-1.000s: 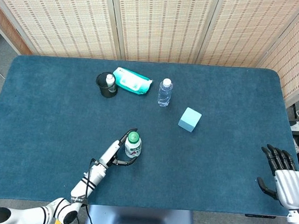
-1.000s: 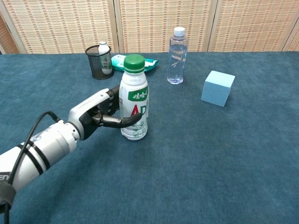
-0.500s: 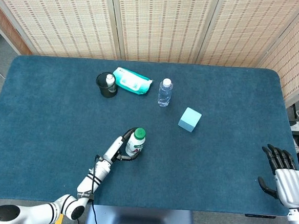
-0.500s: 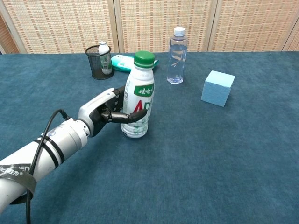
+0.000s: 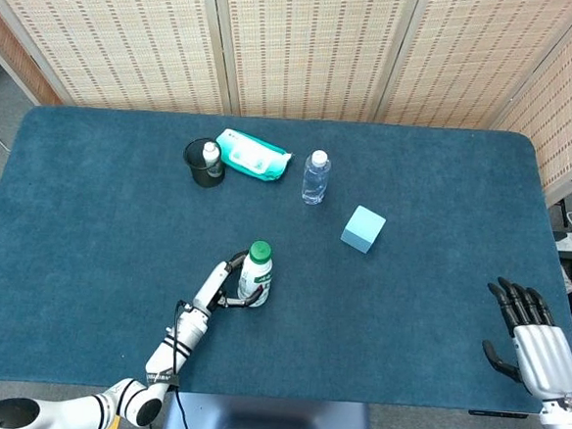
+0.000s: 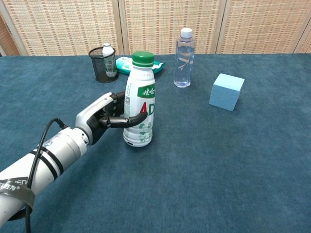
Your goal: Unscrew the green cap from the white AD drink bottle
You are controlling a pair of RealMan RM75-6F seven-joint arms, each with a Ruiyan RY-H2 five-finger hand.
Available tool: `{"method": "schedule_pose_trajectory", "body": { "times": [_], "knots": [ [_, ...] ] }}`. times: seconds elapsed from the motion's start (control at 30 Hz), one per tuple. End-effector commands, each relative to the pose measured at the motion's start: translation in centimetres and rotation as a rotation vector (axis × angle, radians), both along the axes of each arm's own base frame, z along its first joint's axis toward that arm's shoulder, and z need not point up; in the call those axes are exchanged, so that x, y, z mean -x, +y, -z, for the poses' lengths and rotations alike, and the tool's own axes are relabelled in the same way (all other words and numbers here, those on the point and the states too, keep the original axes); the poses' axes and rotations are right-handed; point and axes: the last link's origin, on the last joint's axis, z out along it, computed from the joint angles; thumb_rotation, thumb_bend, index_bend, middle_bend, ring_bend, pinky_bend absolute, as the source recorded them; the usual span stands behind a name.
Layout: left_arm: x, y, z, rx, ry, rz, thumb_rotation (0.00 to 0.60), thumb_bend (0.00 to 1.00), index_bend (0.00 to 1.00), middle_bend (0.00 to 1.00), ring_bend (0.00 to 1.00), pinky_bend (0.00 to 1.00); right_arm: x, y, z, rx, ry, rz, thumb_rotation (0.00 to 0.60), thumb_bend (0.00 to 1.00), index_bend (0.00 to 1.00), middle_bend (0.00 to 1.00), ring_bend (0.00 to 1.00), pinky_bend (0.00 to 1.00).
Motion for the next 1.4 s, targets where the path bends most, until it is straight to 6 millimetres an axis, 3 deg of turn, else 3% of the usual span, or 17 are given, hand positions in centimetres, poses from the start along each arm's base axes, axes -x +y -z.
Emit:
{"method": "schedule_pose_trajectory", "body": {
  "times": [0.03,0.4,0.67,1.0,1.4],
  "knots": [
    [0.3,-0.6,0.4,-0.018,0.003,-0.002,0.6,0.7,0.7,0.7,0.25,0.0,-1.5,-1.1,0.8,-0.043,-0.028,-0.077,0.6,0.28,0.0,0.0,0.0,0.0],
    [0.4,-3.0,1.8,-0.018,-0.031,0.026,0.6,0.73,0.71,0.71,0.26,0.0,-11.9,-9.3,3.2,-0.243,0.037,-0.35,0.6,0.28,0.07,0.0,0.0,0.0],
    [0.4,-2.9,1.7,-0.027,-0.04,0.027,0.6,0.73,0.71,0.71,0.25,0.0,-17.8,-12.0,7.0,-0.36,0.092,-0.426,0.6,0.28,0.12,0.0,0.0,0.0],
    [0.8,-2.4,1.9,-0.02,-0.025,0.015,0.6,0.74,0.71,0.72,0.25,0.0,-21.7,-13.7,11.1,-0.47,0.096,-0.431,0.6,0.3,0.16,0.0,0.0,0.0],
    [1.0,-2.3,1.8,-0.018,-0.017,0.027,0.6,0.78,0.73,0.74,0.26,0.0,-23.1,-13.7,12.3,-0.473,0.09,-0.432,0.6,0.3,0.17,0.0,0.0,0.0]
  ]
}}
